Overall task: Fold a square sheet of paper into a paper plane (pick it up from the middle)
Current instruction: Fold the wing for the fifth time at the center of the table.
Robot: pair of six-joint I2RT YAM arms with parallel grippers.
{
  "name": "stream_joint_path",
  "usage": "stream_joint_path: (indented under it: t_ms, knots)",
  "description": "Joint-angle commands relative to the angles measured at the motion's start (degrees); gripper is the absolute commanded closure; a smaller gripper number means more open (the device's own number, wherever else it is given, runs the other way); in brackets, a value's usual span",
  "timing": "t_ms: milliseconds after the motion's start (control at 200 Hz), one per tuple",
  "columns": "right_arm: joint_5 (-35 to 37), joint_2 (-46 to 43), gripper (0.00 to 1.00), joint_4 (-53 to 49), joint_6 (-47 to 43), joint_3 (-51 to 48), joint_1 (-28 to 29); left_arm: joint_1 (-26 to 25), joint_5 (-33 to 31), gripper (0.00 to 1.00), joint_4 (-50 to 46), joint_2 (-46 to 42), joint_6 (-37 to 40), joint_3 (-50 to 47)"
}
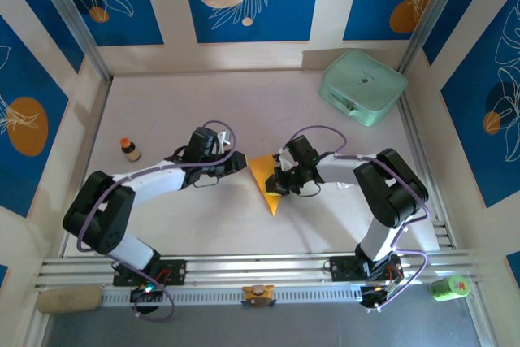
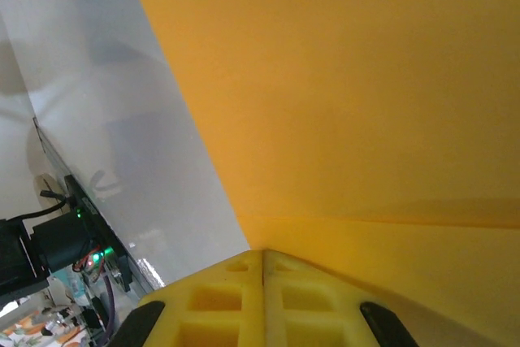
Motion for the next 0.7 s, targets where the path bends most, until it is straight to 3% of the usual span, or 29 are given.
stream_joint_path:
  t_ms: [0,270,515,695]
  knots:
    - [2.4,2.5,0.98,-2.9,4.3,1.0,-0.5,-0.2,2.6,0.74,1.7,1.1,-0.7,2.2]
    - [3.2,3.2,0.99,1.8,18.8,-2.1,-0.5,-0.7,4.5,0.82,2.3,4.6,-2.4,3.3]
    - [3.2,2.6,1.00,17.5,37.7,-10.4,0.2,-2.7,6.5,0.85,4.7,10.0,-5.3,5.8]
    - [6.1,0.9,1.00,18.1,40.2,-12.4,1.4,-4.0,6.2,0.88,1.1,14.7,-4.1,9.8]
